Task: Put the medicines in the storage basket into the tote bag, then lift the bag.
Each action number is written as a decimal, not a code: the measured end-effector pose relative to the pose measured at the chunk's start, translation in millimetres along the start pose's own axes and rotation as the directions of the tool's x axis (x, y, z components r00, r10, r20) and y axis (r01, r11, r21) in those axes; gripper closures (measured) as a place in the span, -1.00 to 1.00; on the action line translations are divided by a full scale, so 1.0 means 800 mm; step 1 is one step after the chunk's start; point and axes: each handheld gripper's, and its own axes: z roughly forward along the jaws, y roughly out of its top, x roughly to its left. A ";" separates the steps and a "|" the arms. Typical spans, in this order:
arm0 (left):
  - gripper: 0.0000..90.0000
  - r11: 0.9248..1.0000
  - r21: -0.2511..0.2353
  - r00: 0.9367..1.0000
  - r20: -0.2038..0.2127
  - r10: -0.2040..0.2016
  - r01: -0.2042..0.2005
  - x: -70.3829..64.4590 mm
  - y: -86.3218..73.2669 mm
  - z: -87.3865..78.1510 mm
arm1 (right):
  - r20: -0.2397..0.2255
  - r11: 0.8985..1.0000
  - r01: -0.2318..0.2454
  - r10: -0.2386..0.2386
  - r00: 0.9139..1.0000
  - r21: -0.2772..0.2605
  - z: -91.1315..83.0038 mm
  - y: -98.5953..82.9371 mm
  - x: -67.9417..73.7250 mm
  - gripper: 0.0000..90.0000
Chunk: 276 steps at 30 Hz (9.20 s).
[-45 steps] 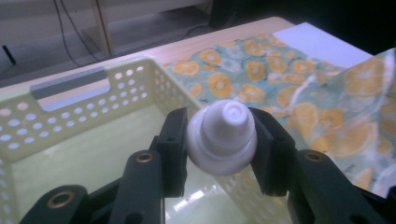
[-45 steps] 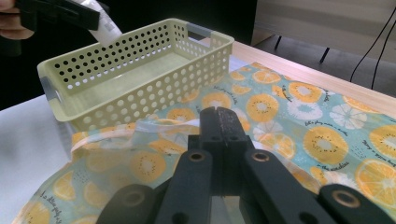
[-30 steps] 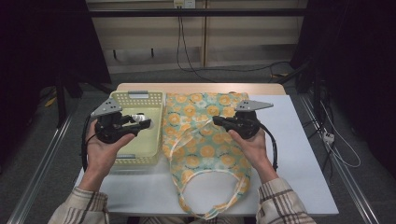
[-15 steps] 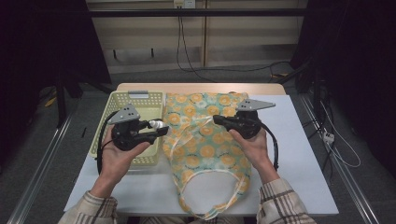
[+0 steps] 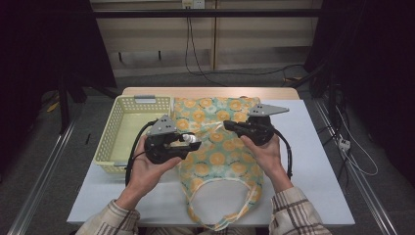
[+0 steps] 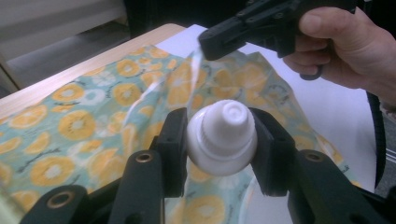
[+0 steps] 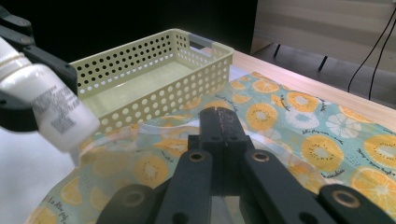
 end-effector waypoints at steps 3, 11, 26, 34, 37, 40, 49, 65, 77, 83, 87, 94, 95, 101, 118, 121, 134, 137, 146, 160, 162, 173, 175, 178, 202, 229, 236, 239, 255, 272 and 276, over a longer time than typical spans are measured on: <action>0.34 1.000 0.007 1.000 0.014 -0.001 0.001 -0.006 0.004 0.011 | 0.005 1.000 0.002 -0.002 1.000 0.001 0.000 0.000 0.000 1.00; 0.34 1.000 0.020 0.999 0.037 -0.013 0.012 -0.014 0.002 0.042 | 0.023 1.000 0.006 -0.006 1.000 0.013 0.002 0.000 0.000 1.00; 0.34 0.995 0.098 0.999 0.037 -0.028 0.025 -0.013 -0.010 0.105 | 0.023 1.000 0.007 -0.007 1.000 0.001 -0.002 0.001 0.001 1.00; 0.34 0.990 0.137 0.999 0.044 -0.017 0.011 -0.013 -0.017 0.137 | 0.035 1.000 0.004 -0.003 0.999 -0.011 -0.006 0.002 0.000 1.00; 0.34 0.987 0.160 0.999 0.032 -0.015 0.010 -0.006 -0.023 0.150 | 0.037 1.000 0.001 -0.001 0.999 -0.010 -0.007 0.002 0.000 1.00; 0.34 0.987 0.161 1.000 0.014 -0.027 0.025 0.003 -0.028 0.163 | 0.037 1.000 -0.003 0.003 0.999 -0.009 -0.008 0.001 -0.001 1.00; 0.33 0.976 0.215 0.999 -0.044 -0.031 0.040 0.014 -0.040 0.186 | 0.035 1.000 -0.007 0.007 0.999 0.007 -0.003 -0.004 -0.004 1.00; -0.15 0.973 0.216 0.997 -0.034 -0.070 0.076 0.022 -0.048 0.195 | 0.034 1.000 -0.012 0.012 0.999 0.012 -0.001 -0.008 -0.007 1.00; -0.61 0.977 0.209 0.999 0.006 -0.048 0.046 0.007 -0.040 0.176 | 0.035 1.000 -0.015 0.015 0.999 0.012 -0.002 -0.009 -0.010 1.00; -0.72 0.985 0.170 0.998 0.033 -0.048 0.042 0.007 -0.038 0.154 | 0.029 1.000 -0.012 0.012 0.999 0.011 -0.002 -0.009 -0.009 1.00; -0.74 0.985 0.171 0.999 0.038 -0.033 0.026 0.006 -0.037 0.141 | 0.029 1.000 -0.012 0.011 1.000 0.012 -0.001 -0.010 -0.010 1.00; -0.74 0.986 0.167 0.999 0.043 0.008 -0.015 -0.001 -0.030 0.121 | 0.030 1.000 -0.007 0.007 1.000 0.014 0.000 -0.010 -0.010 1.00; -0.75 0.987 0.163 0.999 0.044 0.013 -0.020 -0.002 -0.030 0.119 | 0.031 1.000 -0.009 0.009 0.999 0.015 -0.001 -0.010 -0.010 1.00; -0.82 0.986 0.157 0.998 0.049 0.048 -0.055 -0.013 -0.027 0.105 | 0.028 1.000 -0.010 0.010 1.000 0.013 0.000 -0.009 -0.010 1.00; -0.64 0.969 0.227 0.992 0.092 0.081 -0.101 -0.027 -0.071 0.102 | 0.013 1.000 -0.014 0.013 1.000 0.020 0.003 -0.010 -0.009 1.00; -0.62 0.962 0.249 0.990 0.115 0.082 -0.108 -0.029 -0.081 0.104 | 0.014 1.000 -0.011 0.011 1.000 0.029 0.005 -0.011 -0.009 1.00; -0.53 0.915 0.375 0.984 0.144 0.103 -0.150 -0.023 -0.108 0.127 | 0.010 0.999 -0.008 0.007 1.000 0.046 0.009 -0.015 -0.008 1.00; -0.32 0.928 0.355 0.987 0.147 0.059 -0.108 -0.020 -0.113 0.131 | 0.006 0.999 -0.010 0.009 1.000 0.047 0.008 -0.017 -0.007 1.00; 0.03 0.925 0.367 0.990 0.129 0.057 -0.101 -0.013 -0.109 0.132 | 0.004 0.998 -0.023 0.023 1.000 0.052 0.010 -0.021 -0.005 1.00; 0.99 0.937 0.347 0.991 0.116 -0.073 0.028 0.013 -0.113 0.131 | 0.008 0.998 -0.026 0.026 1.000 0.056 0.009 -0.023 -0.008 1.00; 1.00 0.937 0.347 0.991 0.109 -0.075 0.033 0.012 -0.112 0.131 | 0.008 0.998 -0.029 0.029 1.000 0.054 0.008 -0.024 -0.009 1.00; 1.00 0.948 0.315 0.992 0.107 -0.067 0.030 0.006 -0.102 0.122 | 0.015 0.996 -0.059 0.058 0.998 0.063 0.006 -0.034 -0.020 1.00; 1.00 0.958 0.284 0.992 0.105 -0.068 0.035 0.007 -0.099 0.116 | 0.018 0.997 -0.057 0.056 0.998 0.059 0.004 -0.034 -0.022 1.00; 1.00 0.967 0.252 0.992 0.107 -0.071 0.042 0.008 -0.093 0.108 | 0.026 0.997 -0.060 0.059 0.998 0.054 0.001 -0.033 -0.026 1.00; 1.00 0.997 -0.071 0.998 0.063 -0.028 0.032 0.006 0.008 0.037 | 0.058 0.996 -0.057 0.060 0.996 -0.068 -0.025 0.021 -0.036 1.00; 1.00 0.963 -0.268 0.997 0.079 0.020 0.002 0.010 0.098 -0.033 | 0.164 0.991 0.018 0.004 0.987 -0.132 -0.070 0.112 -0.055 1.00; 1.00 0.954 -0.300 0.994 0.106 0.013 0.019 0.013 0.112 -0.048 | 0.213 0.988 0.055 -0.024 0.977 -0.141 -0.095 0.144 -0.062 1.00; 1.00 0.949 -0.315 0.996 0.086 0.014 0.014 0.012 0.118 -0.055 | 0.229 0.988 0.055 -0.021 0.973 -0.147 -0.104 0.157 -0.066 1.00; 1.00 0.965 -0.261 1.000 0.021 -0.019 0.024 0.039 0.102 -0.053 | 0.279 0.994 0.041 -0.012 0.960 -0.097 -0.059 0.168 -0.090 1.00; 0.98 0.998 -0.057 0.996 0.080 -0.031 0.035 0.043 0.029 0.005 | 0.263 0.994 -0.107 0.107 0.959 -0.014 -0.004 0.085 -0.136 1.00; 0.74 0.998 -0.043 0.998 0.046 -0.042 0.044 0.044 0.023 0.014 | 0.261 0.993 -0.119 0.116 0.958 -0.004 0.004 0.079 -0.135 1.00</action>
